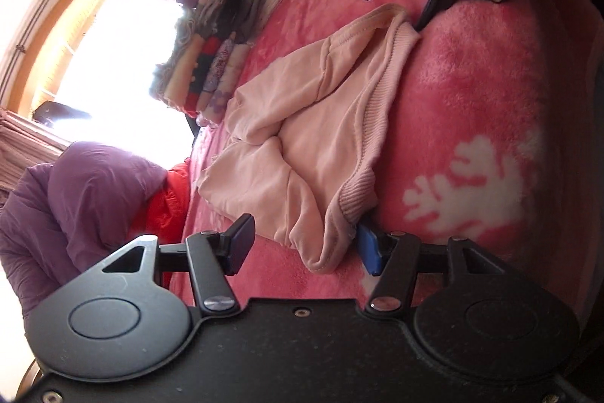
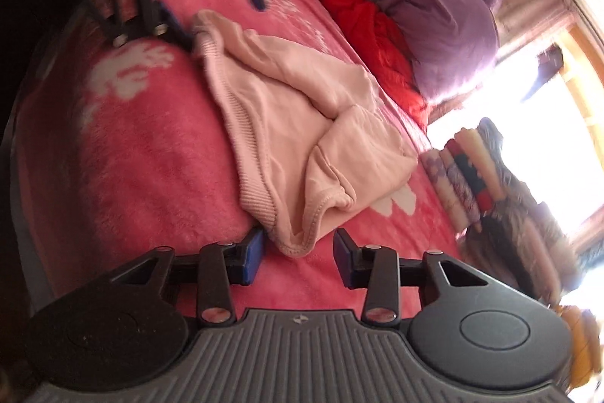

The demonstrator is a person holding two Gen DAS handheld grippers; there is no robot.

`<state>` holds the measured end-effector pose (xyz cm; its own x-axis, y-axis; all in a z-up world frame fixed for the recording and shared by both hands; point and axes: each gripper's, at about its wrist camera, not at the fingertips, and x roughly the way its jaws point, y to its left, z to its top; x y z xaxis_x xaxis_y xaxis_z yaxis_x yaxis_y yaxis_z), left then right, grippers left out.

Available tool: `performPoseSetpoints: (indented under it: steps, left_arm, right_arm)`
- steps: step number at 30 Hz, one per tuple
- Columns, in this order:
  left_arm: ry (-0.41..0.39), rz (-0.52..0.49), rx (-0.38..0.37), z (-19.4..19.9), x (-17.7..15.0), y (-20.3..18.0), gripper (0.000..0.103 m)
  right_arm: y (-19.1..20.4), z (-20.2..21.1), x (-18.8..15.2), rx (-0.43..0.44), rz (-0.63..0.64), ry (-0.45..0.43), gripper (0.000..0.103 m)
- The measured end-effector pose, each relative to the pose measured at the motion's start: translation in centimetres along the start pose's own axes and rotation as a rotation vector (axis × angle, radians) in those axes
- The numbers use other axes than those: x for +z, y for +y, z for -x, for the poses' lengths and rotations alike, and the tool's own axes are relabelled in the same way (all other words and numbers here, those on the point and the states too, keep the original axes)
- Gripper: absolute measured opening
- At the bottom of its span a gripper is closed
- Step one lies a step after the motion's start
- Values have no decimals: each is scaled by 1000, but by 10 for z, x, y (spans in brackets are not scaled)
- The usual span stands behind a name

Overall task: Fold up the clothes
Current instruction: 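Grasp the ribbed hem with the left gripper while the right gripper grasps the hem beside it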

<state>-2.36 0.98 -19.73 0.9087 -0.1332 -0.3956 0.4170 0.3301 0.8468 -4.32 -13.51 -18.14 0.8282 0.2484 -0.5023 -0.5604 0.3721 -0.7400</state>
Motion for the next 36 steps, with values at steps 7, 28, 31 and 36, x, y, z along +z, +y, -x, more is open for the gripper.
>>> performPoseSetpoints:
  steps: [7,28,31,36]
  left_arm:
    - [-2,1,35,-1,1,-3,54]
    - [-39,152,9,76,11,43,12]
    - [-56,249,-28,76,16,72,12]
    - [-79,437,-106,51,21,124,12]
  right_arm:
    - [6,-10,5,-67,42,-41,42]
    - [-12,56,19,-35,-114,-67,15]
    - [-27,73,23,-62,-161,-89,14]
    - [-75,75,35,-100,-264,-130,15]
